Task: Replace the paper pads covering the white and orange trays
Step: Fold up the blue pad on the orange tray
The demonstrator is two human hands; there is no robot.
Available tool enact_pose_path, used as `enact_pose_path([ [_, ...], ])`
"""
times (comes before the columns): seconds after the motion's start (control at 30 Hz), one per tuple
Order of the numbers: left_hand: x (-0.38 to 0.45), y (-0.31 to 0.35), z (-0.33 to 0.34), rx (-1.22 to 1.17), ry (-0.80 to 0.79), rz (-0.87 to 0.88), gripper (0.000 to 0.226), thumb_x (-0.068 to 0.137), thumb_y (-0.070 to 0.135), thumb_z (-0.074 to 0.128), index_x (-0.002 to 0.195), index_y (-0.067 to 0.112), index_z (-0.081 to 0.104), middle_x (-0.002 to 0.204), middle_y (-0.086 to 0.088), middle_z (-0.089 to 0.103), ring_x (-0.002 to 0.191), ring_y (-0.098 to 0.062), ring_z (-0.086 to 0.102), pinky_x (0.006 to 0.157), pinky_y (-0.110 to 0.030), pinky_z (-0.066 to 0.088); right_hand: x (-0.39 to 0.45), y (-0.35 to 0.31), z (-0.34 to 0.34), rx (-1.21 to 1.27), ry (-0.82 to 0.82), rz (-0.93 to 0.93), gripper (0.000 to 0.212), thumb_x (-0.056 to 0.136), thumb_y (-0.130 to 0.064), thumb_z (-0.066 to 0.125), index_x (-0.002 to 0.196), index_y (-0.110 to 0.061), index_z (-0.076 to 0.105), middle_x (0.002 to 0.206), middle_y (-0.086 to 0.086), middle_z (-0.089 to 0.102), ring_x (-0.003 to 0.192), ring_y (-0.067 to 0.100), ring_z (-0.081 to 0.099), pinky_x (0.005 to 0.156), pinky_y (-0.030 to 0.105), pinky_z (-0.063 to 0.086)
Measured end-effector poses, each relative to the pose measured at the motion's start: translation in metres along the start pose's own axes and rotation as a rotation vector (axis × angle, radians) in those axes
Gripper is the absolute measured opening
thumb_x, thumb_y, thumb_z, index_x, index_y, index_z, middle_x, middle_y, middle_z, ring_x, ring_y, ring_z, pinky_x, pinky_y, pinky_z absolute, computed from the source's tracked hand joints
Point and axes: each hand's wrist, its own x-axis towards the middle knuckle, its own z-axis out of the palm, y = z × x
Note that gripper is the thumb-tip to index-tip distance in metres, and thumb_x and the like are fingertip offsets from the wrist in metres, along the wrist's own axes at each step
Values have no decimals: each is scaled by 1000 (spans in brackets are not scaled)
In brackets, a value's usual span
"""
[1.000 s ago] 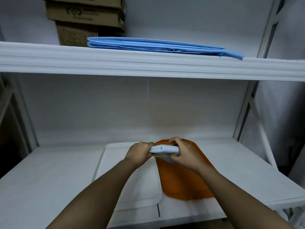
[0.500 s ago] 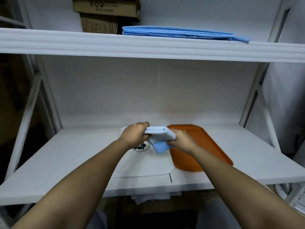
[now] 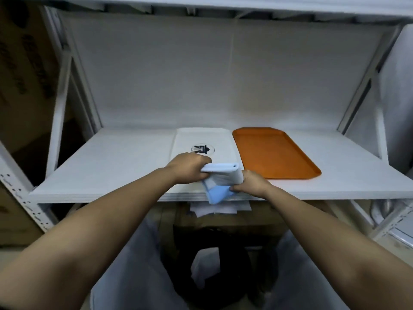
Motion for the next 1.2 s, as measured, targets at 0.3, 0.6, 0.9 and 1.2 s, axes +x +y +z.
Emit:
enact_pose_path([
  [0.3,-27,9,56,3,-270,80,17,80,28,59,96,21,57,98,-6,66,91,-26,60,66,-29,40,-25,29,63,-84,-164,52,39,79,-24,69,116,-13,64,119,11,65,105,27,60,88,38,49],
  [0.6,-36,1,123,-199,-560,-39,5,83,22,52,85,18,52,74,-2,70,71,-18,70,63,-27,49,-14,56,118,-35,-270,114,49,78,-19,70,125,-15,58,121,9,64,104,25,60,85,37,52],
  [0.9,-33,8,181,-201,-685,-180,16,92,26,48,81,15,46,67,1,49,68,-21,55,61,-31,43,0,70,169,222,-323,293,51,86,-11,64,133,-6,46,129,17,55,115,31,55,97,44,47],
  [1.2,-29,28,237,-194,-832,-380,27,94,22,49,116,8,56,115,-10,63,101,-25,62,76,-31,47,5,68,215,506,-335,697,44,98,-18,46,140,-8,37,135,18,48,117,33,52,82,33,47],
])
